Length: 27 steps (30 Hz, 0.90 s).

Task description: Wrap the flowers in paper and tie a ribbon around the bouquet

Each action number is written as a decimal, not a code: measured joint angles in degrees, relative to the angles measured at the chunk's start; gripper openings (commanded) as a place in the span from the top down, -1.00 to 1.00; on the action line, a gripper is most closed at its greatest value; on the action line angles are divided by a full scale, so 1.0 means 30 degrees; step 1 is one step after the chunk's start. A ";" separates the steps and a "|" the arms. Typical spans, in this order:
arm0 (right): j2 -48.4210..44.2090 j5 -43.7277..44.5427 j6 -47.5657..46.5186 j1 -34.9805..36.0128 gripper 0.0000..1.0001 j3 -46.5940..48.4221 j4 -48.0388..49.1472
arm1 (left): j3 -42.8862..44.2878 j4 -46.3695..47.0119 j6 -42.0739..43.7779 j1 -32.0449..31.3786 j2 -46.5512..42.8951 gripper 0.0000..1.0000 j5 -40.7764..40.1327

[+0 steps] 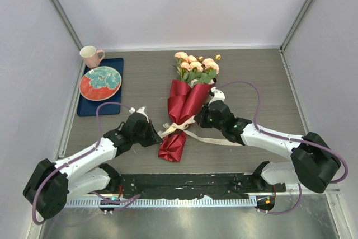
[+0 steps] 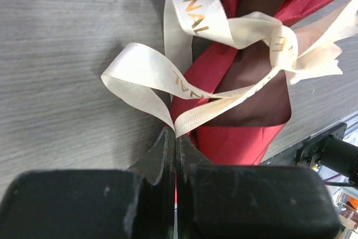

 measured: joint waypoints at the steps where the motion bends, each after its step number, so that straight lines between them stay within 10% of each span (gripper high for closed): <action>1: 0.0000 0.0335 0.0299 -0.0007 1.00 -0.0219 0.0029 | 0.0000 -0.0437 -0.0095 0.0000 -0.0248 1.00 0.0058; 17: -0.0248 0.1647 0.2222 -0.1188 1.00 -0.1515 0.0350 | 0.0969 -0.4335 -0.0583 0.0321 -0.0568 0.99 -0.1144; 24: -0.0219 0.0634 0.1872 -0.1326 0.99 -0.1574 0.0765 | 0.1953 -0.4532 0.0685 0.0393 -0.0306 -0.78 -0.1071; 27: -0.0204 0.0175 0.1639 -0.1421 1.00 -0.1574 0.0882 | 0.1880 -0.4699 0.0459 0.0787 -0.1450 -0.85 -0.1100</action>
